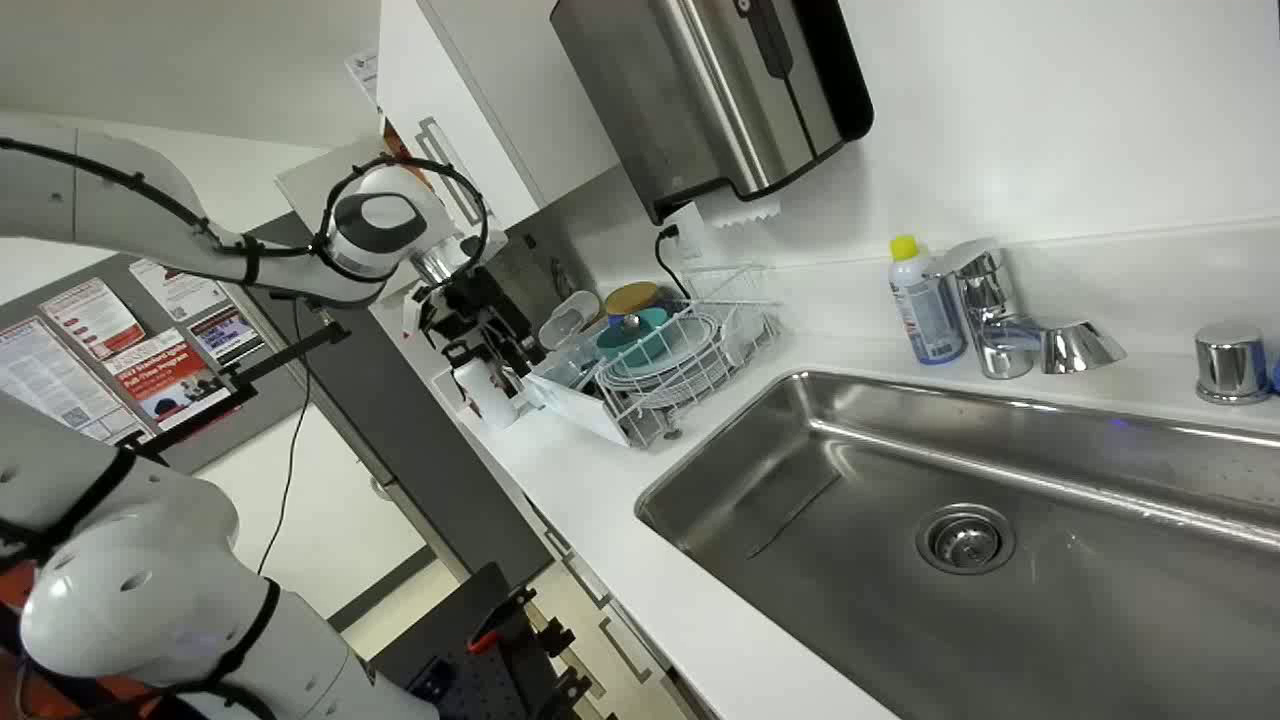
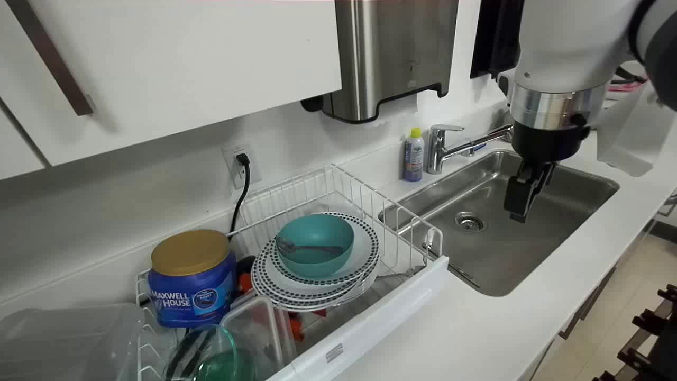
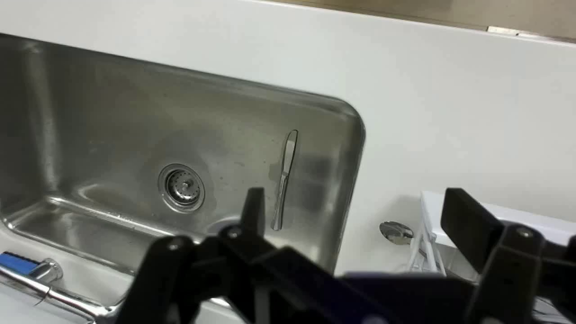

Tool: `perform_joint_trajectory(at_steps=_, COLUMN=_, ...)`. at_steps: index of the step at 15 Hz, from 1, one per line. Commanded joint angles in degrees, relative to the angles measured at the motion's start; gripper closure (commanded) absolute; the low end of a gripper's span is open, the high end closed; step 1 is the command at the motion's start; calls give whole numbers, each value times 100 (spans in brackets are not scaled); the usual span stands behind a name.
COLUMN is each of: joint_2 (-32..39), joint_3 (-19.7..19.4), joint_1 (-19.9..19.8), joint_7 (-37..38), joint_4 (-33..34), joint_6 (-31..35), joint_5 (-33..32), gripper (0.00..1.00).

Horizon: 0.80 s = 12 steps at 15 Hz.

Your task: Move the tap slightly to the left

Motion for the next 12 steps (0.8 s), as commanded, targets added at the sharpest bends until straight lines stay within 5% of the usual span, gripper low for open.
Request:
perform_joint_trajectory(at_steps=1, joint_2=26, joint_3=-223, joint_1=232, joint_7=51, joint_4=10, joint_6=-21, joint_5=-66, gripper=0)
perform_joint_trajectory(at_steps=6, joint_2=-3, joint_3=-298, joint_1=168, joint_7=85, joint_4=-9, joint_6=210, joint_5=-165, gripper=0)
perform_joint_trajectory(at_steps=12, joint_2=83, joint_3=-1119, joint_1=-213, joint_7=-284, joint_4=337, joint_6=425, joint_5=-803, gripper=0)
